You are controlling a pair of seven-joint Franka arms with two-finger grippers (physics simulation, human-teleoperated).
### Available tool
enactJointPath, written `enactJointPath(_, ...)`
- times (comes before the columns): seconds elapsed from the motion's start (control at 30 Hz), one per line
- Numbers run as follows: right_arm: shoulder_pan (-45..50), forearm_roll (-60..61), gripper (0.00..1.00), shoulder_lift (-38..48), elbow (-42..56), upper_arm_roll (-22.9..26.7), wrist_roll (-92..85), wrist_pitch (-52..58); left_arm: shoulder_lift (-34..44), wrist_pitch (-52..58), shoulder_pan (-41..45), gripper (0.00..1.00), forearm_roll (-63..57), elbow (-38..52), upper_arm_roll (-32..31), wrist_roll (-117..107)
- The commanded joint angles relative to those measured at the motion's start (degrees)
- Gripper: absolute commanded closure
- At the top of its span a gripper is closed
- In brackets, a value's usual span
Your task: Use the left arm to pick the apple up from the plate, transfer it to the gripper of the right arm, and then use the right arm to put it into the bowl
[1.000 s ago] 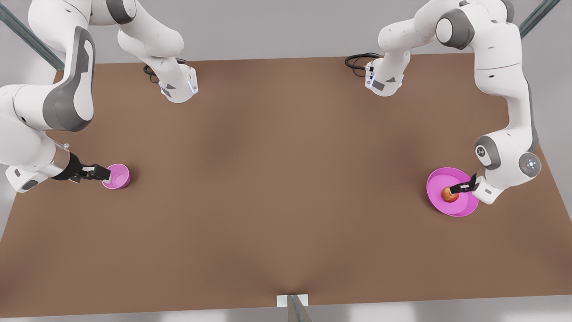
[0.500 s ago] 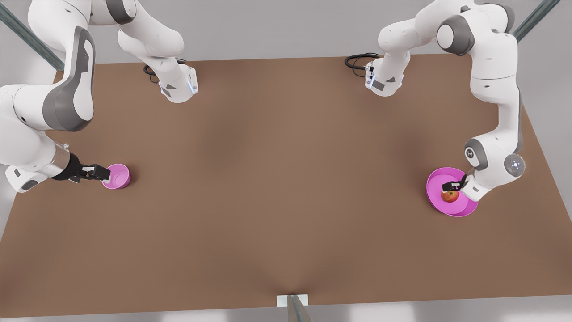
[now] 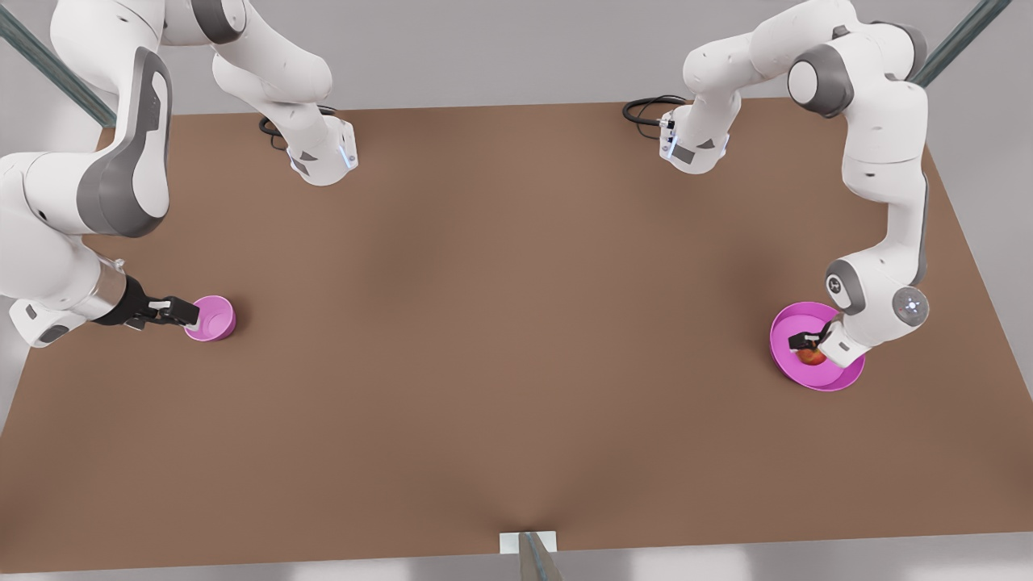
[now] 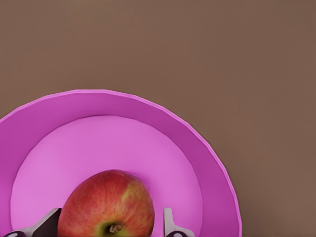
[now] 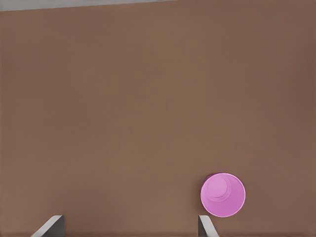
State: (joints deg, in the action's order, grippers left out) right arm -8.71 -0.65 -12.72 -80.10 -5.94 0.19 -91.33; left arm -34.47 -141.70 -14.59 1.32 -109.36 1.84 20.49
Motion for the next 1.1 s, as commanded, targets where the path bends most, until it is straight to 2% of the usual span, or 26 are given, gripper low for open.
enactJointPath(0.0, 0.0, 0.0, 0.0, 0.1, 0.0, 0.0, 0.0, 0.0, 0.0, -0.9, 0.0, 0.05, 0.0, 0.0, 0.0, 2.3)
enactJointPath(0.03, 0.0, 0.0, 0.0, 0.1, 0.0, 0.0, 0.0, 0.0, -0.1, -0.9, 0.0, 0.15, -0.1, 0.0, 0.0, 2.3)
enactJointPath(0.1, 0.0, 0.0, 0.0, 0.1, 0.0, 0.0, -0.1, 0.0, -0.2, -0.9, 0.0, 0.21, -0.1, 0.0, 0.0, 2.3)
enactJointPath(0.63, -0.1, -0.1, 0.0, 0.1, 0.0, 0.2, -0.2, 0.1, -1.1, -1.9, 0.1, 0.27, -0.1, 0.2, 0.0, 2.2)
enactJointPath(0.77, -0.2, -0.3, 0.0, -0.3, 0.5, 0.3, -0.2, 0.5, 4.3, 1.4, 0.4, 0.33, -0.1, 0.4, -0.9, 4.3)
enactJointPath(0.83, 0.3, -1.9, 0.0, -0.4, 2.1, -0.2, -0.1, 0.5, 10.0, 13.3, 0.0, 0.34, 3.3, 3.9, -6.9, 4.8)
enactJointPath(0.9, 0.0, -1.7, 0.0, -0.5, 1.9, -0.1, -0.1, 0.5, 12.1, 24.0, 0.5, 0.35, 14.1, 7.8, -9.7, 9.5)
enactJointPath(0.97, 0.1, -1.9, 0.0, -1.3, 2.5, -0.1, 0.0, -0.2, 11.7, 26.0, 0.7, 0.35, 15.3, 9.0, -15.8, 6.7)
enactJointPath(1.03, 0.0, -1.6, 0.0, -1.6, 2.5, 0.1, 0.0, -0.3, 11.0, 25.9, 4.4, 0.35, 16.6, 9.1, -17.8, 6.8)
enactJointPath(1.07, 0.2, -1.6, 0.0, -1.6, 2.6, -0.2, 0.4, -0.2, 10.6, 25.6, 5.9, 0.35, 22.3, 9.1, -19.2, 14.0)
